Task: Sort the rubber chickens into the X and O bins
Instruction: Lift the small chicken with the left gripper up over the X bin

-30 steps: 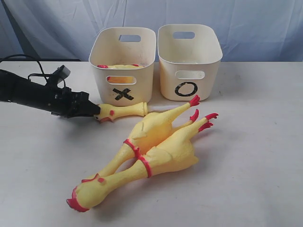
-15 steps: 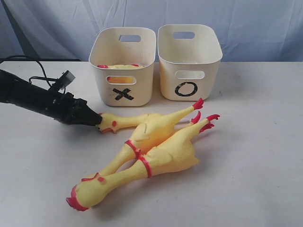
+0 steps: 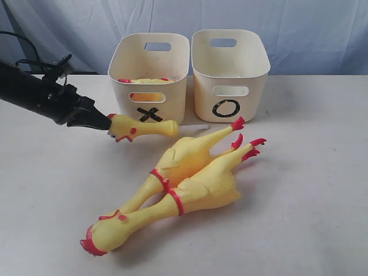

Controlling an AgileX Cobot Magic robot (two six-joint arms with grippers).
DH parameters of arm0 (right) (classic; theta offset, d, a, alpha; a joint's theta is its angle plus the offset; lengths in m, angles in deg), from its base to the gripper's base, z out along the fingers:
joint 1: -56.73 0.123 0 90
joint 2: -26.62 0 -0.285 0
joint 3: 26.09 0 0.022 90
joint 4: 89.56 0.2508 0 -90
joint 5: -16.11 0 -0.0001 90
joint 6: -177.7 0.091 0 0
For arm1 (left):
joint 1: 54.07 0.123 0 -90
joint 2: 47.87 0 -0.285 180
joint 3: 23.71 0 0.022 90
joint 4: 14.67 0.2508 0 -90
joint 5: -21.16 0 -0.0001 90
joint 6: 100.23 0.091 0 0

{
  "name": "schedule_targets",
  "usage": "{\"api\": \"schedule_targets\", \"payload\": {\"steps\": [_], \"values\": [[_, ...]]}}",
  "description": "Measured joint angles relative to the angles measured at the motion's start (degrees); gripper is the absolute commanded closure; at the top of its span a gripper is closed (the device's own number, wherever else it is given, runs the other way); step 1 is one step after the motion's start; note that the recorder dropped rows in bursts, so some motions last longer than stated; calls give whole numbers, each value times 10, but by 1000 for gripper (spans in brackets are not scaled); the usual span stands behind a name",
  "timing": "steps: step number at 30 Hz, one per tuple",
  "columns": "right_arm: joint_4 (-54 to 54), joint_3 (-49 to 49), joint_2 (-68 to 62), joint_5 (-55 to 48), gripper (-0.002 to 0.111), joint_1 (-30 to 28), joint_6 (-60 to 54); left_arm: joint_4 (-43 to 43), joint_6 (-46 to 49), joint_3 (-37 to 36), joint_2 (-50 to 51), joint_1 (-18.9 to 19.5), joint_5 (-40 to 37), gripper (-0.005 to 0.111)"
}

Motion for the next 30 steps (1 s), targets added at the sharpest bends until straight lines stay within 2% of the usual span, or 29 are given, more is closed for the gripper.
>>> {"api": "schedule_targets", "payload": {"steps": [7, 21, 30], "values": [[0, 0, 0, 0, 109, 0, 0, 38, -25, 0, -48, 0, -3, 107], [0, 0, 0, 0, 109, 0, 0, 116, -58, 0, -101, 0, -83, 107], [0, 0, 0, 0, 109, 0, 0, 178, -106, 0, -165, 0, -98, 107]]}}
